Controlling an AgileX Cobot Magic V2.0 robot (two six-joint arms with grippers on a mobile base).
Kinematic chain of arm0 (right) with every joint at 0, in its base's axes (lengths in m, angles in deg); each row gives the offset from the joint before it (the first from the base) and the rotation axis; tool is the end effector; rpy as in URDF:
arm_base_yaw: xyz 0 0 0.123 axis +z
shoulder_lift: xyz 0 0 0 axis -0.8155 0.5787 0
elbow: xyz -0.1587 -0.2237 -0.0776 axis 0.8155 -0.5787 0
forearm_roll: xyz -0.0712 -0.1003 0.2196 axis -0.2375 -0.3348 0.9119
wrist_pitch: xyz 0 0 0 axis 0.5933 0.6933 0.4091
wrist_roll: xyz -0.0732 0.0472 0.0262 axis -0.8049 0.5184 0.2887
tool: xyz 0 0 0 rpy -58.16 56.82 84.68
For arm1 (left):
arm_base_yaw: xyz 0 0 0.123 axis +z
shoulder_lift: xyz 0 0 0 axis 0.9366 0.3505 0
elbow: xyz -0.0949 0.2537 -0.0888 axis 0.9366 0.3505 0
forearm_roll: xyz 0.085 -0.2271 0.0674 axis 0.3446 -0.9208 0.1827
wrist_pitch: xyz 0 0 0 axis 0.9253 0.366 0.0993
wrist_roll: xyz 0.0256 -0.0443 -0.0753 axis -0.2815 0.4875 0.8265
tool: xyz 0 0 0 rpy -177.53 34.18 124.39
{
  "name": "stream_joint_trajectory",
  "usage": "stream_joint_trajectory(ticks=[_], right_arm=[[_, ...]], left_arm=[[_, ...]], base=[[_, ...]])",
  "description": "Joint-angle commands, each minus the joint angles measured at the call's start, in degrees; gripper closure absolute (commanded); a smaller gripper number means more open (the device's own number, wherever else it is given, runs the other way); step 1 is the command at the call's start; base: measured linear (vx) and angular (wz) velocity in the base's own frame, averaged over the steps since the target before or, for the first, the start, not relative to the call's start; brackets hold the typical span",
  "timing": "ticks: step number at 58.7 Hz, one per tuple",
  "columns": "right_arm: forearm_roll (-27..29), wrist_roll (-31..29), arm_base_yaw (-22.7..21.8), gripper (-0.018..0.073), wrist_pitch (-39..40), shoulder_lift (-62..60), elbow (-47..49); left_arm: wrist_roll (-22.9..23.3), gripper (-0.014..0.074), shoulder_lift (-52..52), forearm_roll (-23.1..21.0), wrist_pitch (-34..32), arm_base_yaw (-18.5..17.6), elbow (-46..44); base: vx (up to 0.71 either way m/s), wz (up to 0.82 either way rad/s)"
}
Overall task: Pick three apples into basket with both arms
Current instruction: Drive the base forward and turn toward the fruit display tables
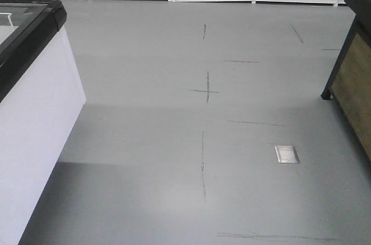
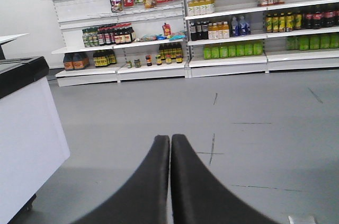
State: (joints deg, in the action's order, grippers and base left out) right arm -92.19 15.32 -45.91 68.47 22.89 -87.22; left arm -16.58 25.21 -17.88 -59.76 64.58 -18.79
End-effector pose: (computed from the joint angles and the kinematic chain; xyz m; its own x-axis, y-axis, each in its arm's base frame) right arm 0.0561 0.0076 0.1964 -0.0296 0.0777 -0.9965 -0.1390 0.9870 0.0811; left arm 0.0561 -0.0071 0.1935 -0.0644 -0.1549 -0.9858 0.1018 0.9817 -0.1609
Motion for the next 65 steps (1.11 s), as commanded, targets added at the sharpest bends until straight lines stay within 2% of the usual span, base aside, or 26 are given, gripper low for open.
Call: stream_joint_trajectory(ticks=[1,30,65], right_arm=[[-0.3,-0.3,-0.3,0.0567,4.2,-0.7,-0.8],[-0.3,-0.3,-0.3,0.0567,4.2,-0.7,-0.8],[-0.3,-0.3,-0.3,0.0567,4.2,-0.7,-0.8]], left_arm=[[0.4,0.0602,-0.8,-0.2,-4.0,-0.4,-1.5],[0.4,0.0602,-0.8,-0.2,-4.0,-0.4,-1.5],[0.4,0.0602,-0.8,-0.2,-4.0,-0.4,-1.5]], base=[[0.09,0.19],[0.1,0.14],[0.14,-0.02]])
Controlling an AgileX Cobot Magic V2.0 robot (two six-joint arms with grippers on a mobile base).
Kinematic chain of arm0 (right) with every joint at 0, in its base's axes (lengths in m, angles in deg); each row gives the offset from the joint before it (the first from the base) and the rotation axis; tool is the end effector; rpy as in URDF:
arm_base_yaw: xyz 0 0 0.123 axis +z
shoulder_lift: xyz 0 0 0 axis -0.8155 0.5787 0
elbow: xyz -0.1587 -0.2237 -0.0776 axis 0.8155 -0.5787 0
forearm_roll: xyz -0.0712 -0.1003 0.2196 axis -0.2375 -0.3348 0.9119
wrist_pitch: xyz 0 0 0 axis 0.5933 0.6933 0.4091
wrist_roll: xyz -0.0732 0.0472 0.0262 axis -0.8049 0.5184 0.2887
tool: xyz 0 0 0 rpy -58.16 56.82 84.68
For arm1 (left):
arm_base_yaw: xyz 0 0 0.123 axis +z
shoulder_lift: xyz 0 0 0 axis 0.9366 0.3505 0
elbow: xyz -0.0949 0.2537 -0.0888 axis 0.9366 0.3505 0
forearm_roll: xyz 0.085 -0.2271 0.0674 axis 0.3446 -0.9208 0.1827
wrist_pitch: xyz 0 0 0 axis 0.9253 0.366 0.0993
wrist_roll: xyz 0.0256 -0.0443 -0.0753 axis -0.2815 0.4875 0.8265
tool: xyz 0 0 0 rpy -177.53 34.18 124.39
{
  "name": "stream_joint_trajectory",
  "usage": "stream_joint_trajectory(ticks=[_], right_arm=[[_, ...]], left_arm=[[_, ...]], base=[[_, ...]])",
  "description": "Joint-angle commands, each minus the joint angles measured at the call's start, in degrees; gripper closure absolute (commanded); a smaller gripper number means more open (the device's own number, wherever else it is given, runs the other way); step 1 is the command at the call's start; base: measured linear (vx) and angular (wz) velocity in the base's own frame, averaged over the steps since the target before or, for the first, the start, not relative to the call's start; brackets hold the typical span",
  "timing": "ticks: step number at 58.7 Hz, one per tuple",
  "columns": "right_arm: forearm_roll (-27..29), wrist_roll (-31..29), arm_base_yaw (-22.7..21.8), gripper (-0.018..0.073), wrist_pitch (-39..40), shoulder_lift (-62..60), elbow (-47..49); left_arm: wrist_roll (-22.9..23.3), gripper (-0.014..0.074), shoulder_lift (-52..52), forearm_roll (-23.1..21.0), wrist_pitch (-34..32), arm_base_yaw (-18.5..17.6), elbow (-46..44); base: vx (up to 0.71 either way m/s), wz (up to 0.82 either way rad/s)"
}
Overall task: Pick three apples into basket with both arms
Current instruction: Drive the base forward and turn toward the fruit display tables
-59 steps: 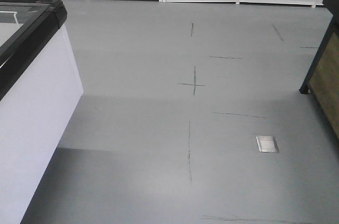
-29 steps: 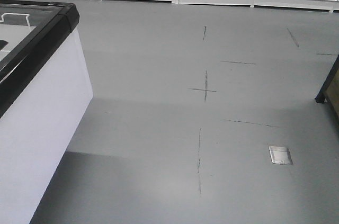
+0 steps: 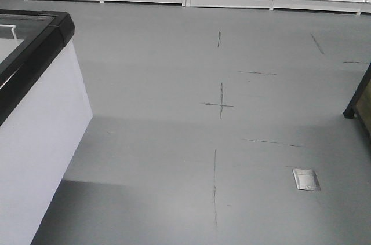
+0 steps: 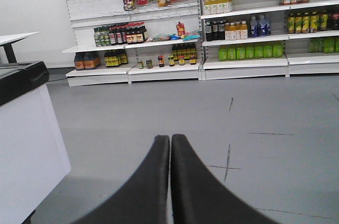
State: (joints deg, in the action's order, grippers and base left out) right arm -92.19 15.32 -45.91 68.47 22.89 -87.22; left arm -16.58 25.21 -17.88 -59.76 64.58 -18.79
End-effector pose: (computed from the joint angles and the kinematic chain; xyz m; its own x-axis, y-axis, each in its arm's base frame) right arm 0.0561 0.0076 0.1964 -0.0296 0.0777 -0.9965 -0.1390 0.9870 0.0811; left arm 0.0561 -0.0071 0.1935 -0.0644 -0.1549 -0.9858 0.1018 0.9817 -0.1609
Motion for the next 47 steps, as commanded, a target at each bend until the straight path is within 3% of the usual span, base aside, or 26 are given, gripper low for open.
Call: stream_joint_trajectory(ticks=[1,47], right_arm=[[-0.3,-0.3,-0.3,0.0567,4.2,-0.7,-0.8],[-0.3,-0.3,-0.3,0.0567,4.3,-0.7,-0.8]], left_arm=[[0.4,0.0602,-0.8,-0.2,-4.0,-0.4,-1.5],[0.4,0.0602,-0.8,-0.2,-4.0,-0.4,-1.5]], base=[[0.17,-0.1],[0.18,-0.26]])
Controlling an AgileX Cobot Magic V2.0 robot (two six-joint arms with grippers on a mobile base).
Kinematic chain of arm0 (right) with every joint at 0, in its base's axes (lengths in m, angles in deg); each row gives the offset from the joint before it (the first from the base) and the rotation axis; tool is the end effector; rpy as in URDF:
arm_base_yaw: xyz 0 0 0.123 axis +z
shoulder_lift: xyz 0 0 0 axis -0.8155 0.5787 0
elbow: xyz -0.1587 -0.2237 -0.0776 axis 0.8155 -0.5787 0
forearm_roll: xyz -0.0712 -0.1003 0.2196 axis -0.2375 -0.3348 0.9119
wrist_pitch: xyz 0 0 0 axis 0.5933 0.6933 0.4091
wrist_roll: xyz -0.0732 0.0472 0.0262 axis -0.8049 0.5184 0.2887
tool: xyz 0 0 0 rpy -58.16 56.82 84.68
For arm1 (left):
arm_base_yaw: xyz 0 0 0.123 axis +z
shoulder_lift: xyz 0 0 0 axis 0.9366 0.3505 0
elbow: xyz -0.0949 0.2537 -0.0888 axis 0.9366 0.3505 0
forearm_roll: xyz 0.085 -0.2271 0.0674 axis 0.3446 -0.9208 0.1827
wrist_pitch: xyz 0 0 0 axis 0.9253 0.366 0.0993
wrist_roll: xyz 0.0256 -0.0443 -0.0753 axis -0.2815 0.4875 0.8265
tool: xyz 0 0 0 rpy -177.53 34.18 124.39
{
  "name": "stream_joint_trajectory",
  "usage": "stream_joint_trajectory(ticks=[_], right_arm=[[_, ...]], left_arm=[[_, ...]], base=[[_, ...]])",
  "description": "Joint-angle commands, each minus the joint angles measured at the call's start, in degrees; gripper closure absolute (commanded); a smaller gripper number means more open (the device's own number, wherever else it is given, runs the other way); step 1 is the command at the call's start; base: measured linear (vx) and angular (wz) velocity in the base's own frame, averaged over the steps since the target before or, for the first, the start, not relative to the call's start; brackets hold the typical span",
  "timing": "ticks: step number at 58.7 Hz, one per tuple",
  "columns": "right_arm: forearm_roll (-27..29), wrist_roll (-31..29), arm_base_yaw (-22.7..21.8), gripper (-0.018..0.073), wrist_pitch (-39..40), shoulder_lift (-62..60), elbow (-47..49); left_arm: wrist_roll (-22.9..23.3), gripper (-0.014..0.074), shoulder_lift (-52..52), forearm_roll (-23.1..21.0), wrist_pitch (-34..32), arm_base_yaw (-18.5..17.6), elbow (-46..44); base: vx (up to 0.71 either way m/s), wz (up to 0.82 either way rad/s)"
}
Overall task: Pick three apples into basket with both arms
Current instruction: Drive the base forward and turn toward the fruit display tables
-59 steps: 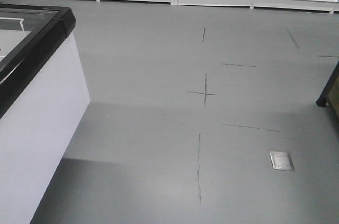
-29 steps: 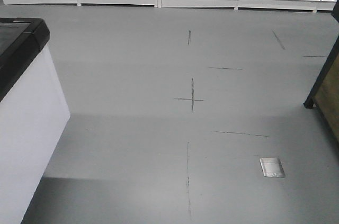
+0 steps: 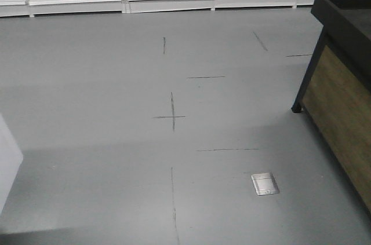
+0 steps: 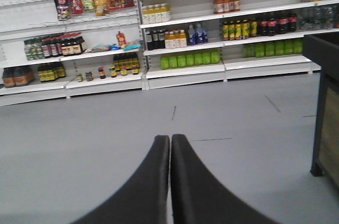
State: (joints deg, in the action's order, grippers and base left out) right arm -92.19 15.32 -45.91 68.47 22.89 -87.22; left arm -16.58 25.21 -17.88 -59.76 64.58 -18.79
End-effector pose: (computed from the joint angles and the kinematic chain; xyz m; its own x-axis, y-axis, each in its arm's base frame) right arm 0.0561 0.0076 0.1964 -0.0296 0.0777 -0.9965 -0.1390 0.9870 0.0811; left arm 0.0561 -0.0071 0.1935 -0.0644 -0.1549 -0.9858 0.1018 0.9817 -0.1609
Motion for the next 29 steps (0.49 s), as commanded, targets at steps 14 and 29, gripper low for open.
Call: stream_joint_trajectory(ticks=[14,29], right_arm=[[-0.3,-0.3,-0.3,0.0567,4.3,-0.7,-0.8],[-0.3,-0.3,-0.3,0.0567,4.3,-0.7,-0.8]], left_arm=[[0.4,0.0602,-0.8,-0.2,-4.0,-0.4,-1.5],[0.4,0.0602,-0.8,-0.2,-4.0,-0.4,-1.5]], base=[[0.19,-0.43],[0.21,-0.5]])
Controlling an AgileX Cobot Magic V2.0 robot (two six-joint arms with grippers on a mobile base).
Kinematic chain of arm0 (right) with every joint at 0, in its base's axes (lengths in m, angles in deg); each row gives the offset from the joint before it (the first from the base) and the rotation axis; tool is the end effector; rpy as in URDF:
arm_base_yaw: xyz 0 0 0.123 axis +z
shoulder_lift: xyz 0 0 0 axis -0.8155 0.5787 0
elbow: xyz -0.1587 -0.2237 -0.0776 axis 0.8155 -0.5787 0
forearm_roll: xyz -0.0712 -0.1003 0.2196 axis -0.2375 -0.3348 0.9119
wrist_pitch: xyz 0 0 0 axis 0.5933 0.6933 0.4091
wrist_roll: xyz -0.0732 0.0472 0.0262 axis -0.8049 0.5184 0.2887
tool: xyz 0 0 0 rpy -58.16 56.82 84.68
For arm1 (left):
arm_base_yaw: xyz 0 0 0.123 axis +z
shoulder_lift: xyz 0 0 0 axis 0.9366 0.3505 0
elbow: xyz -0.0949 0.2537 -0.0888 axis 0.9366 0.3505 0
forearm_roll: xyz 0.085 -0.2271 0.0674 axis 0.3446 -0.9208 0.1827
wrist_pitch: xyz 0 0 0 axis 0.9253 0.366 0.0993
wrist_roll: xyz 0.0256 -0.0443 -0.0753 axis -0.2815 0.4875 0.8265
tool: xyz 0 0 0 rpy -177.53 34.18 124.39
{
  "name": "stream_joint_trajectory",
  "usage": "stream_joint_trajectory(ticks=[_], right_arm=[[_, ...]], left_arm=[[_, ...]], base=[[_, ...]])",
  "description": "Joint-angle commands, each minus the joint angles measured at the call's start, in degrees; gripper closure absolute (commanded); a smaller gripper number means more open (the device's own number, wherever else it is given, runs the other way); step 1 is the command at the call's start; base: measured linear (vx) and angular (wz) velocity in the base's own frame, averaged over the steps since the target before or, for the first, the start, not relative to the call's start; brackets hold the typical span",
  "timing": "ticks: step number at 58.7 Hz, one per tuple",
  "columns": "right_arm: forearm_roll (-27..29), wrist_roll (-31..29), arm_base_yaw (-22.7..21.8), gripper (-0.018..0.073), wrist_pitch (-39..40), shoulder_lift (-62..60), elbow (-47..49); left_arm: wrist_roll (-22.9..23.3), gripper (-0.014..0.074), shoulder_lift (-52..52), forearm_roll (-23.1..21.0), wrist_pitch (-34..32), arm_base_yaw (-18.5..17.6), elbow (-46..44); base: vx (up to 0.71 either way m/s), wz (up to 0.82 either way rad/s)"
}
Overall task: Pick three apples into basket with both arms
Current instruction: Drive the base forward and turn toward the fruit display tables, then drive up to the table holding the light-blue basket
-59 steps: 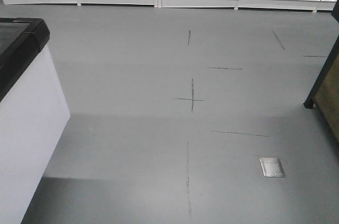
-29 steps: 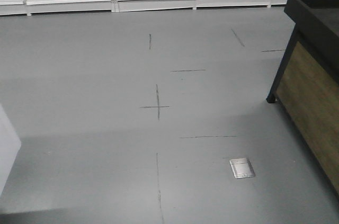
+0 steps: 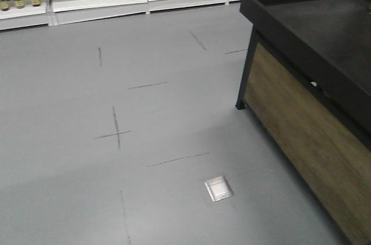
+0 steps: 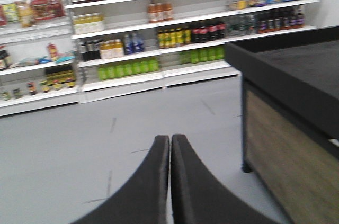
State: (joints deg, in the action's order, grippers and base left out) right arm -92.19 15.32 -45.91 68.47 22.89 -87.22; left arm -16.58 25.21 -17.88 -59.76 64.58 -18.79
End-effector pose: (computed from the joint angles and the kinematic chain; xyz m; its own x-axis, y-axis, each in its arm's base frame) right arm 0.0561 0.0076 0.1964 -0.0296 0.0777 -0.9965 -0.1390 0.9870 0.0811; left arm 0.0561 -0.0071 0.1935 -0.0644 -0.1549 -0.9858 0.1018 0.9817 -0.1609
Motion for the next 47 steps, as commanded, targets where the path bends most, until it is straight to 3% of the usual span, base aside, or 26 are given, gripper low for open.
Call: stream_joint_trajectory(ticks=[1,47], right_arm=[[-0.3,-0.3,-0.3,0.0567,4.3,-0.7,-0.8],[-0.3,-0.3,-0.3,0.0567,4.3,-0.7,-0.8]], left_arm=[[0.4,0.0602,-0.8,-0.2,-4.0,-0.4,-1.5],[0.4,0.0602,-0.8,-0.2,-4.0,-0.4,-1.5]], base=[[0.21,-0.54],[0.17,-0.58]])
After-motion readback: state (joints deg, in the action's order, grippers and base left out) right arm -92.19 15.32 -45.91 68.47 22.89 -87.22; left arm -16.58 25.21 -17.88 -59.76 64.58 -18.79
